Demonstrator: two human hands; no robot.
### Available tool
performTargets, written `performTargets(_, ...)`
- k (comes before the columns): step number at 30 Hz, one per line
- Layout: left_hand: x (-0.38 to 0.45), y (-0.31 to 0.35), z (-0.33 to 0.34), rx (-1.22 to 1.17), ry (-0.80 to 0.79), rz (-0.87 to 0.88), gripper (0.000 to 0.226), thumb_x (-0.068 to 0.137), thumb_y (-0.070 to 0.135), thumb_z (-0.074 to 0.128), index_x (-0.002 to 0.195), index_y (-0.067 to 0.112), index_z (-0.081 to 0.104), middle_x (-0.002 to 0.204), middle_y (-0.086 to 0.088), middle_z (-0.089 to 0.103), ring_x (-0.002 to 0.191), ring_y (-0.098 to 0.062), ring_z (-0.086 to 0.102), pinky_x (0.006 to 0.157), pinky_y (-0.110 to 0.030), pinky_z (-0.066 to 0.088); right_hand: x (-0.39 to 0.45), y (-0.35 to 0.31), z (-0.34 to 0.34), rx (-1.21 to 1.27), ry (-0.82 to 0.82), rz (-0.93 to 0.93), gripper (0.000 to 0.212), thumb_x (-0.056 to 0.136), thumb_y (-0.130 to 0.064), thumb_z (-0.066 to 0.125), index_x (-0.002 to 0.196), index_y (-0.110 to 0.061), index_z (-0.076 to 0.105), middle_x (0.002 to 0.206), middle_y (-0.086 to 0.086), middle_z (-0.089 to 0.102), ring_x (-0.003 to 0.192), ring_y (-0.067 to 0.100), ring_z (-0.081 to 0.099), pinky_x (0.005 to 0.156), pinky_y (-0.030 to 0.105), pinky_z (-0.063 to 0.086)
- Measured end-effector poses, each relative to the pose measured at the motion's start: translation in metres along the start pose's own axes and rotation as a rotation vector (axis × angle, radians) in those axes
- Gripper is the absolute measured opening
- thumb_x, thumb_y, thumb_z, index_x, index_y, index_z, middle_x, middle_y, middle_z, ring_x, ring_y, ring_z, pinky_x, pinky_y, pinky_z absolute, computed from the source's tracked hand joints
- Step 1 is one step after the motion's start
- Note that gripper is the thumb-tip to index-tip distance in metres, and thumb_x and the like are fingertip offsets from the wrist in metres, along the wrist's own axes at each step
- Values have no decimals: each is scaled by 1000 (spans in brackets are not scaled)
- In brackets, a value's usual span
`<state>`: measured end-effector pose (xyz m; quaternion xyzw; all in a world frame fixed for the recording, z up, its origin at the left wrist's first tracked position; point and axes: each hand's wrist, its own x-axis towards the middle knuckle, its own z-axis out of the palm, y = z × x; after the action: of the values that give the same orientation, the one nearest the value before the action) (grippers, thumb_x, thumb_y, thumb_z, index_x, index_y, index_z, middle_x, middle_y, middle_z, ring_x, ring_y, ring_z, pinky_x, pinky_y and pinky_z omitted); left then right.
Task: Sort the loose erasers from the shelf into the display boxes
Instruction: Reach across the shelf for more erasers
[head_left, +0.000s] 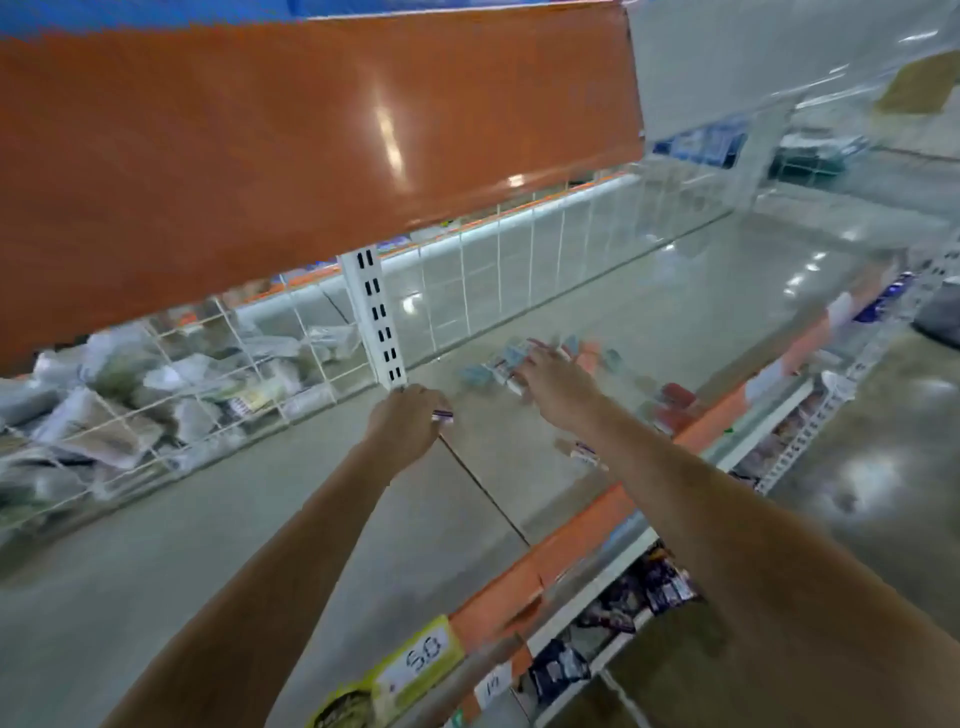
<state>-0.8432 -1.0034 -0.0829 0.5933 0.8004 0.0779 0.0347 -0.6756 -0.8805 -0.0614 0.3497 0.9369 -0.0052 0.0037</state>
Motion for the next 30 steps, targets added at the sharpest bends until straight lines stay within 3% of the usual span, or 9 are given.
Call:
performTargets(7, -1, 6, 3, -49, 47, -119, 23, 86, 34, 62, 107, 25, 66, 105, -1, 63, 102, -22, 57, 83, -35, 49, 25, 32, 1, -37, 11, -129, 37, 94, -11, 46, 131, -8, 45, 139, 14, 38, 129, 27, 37, 100, 35, 36)
performTargets(12, -31, 26, 5, -185, 144, -222, 21, 82, 24, 69, 101, 17, 70, 96, -6, 66, 89, -24, 60, 73, -28, 45, 30, 40, -10, 23, -38, -230, 34, 94, -21, 52, 124, -7, 51, 129, 14, 46, 120, 28, 43, 96, 38, 39)
performTargets(15, -59, 37, 1, -241, 200, -270, 20, 83, 17, 69, 102, 13, 70, 96, -7, 66, 87, -22, 61, 77, -29, 48, 14, 30, -13, 189, 17, -302, 29, 89, -26, 58, 112, -9, 53, 115, 12, 57, 107, 27, 53, 83, 33, 40)
performTargets(19, -116, 31, -15, -236, 288, -401, 20, 81, 15, 69, 101, 16, 69, 96, -3, 62, 84, -22, 60, 75, -36, 51, -14, -18, -9, 452, 60, -538, 29, 84, -17, 65, 108, -6, 56, 108, 11, 58, 99, 25, 56, 78, 26, 39)
performTargets(22, -171, 23, -32, -197, 344, -520, 20, 81, 13, 67, 101, 16, 69, 98, -5, 61, 86, -23, 60, 78, -35, 49, -37, -69, -8, 554, 80, -688, 32, 83, -16, 66, 112, -5, 59, 107, 12, 57, 99, 25, 57, 84, 32, 46)
performTargets(30, -357, -14, -68, -99, 493, -802, 20, 77, 15, 69, 97, 13, 71, 91, -7, 64, 85, -27, 63, 76, -31, 47, -123, -237, -21, 723, 19, -951, 31, 81, -14, 69, 110, -6, 63, 102, 10, 57, 96, 24, 56, 81, 26, 39)
